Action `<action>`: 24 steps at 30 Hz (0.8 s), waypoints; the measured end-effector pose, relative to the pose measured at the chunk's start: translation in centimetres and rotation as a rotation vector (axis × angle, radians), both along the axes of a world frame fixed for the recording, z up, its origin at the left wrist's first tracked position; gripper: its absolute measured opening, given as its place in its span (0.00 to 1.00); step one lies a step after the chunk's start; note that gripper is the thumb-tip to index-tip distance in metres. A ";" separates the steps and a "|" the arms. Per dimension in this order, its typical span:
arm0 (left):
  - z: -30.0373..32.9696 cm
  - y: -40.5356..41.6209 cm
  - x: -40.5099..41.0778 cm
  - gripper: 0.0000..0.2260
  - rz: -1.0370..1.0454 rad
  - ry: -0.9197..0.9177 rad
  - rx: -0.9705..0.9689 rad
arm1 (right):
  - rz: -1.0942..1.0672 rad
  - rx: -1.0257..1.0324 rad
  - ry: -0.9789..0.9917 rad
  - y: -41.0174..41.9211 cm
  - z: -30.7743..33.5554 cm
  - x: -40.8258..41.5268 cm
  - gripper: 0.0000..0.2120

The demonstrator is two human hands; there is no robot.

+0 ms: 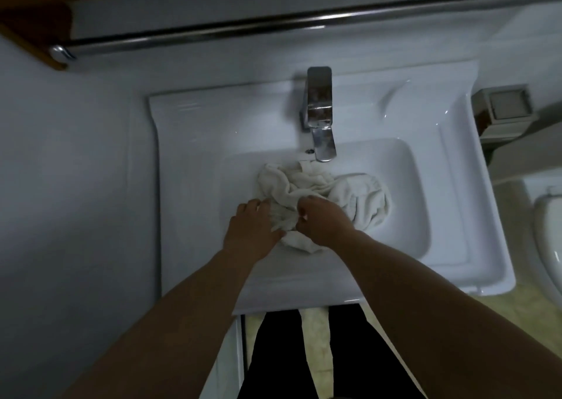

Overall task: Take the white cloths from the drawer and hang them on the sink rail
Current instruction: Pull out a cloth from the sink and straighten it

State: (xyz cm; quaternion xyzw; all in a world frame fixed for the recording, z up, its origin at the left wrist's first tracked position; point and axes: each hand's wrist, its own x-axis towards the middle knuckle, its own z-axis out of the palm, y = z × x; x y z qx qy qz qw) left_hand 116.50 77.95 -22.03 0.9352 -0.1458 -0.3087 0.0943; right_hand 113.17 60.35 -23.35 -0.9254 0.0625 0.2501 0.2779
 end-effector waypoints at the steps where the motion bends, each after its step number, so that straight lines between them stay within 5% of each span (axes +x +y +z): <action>1: 1.0 -0.2 0.1 0.37 -0.007 -0.022 -0.028 | -0.006 0.019 -0.024 -0.1 1.3 0.4 0.08; 17: 20.9 -5.2 4.7 0.28 0.007 -0.340 -0.315 | 0.049 0.169 -0.390 -4.3 26.7 8.0 0.04; 24: 26.4 -7.3 5.5 0.14 0.181 -0.383 -0.541 | 0.136 0.119 -0.527 -5.0 32.8 8.5 0.05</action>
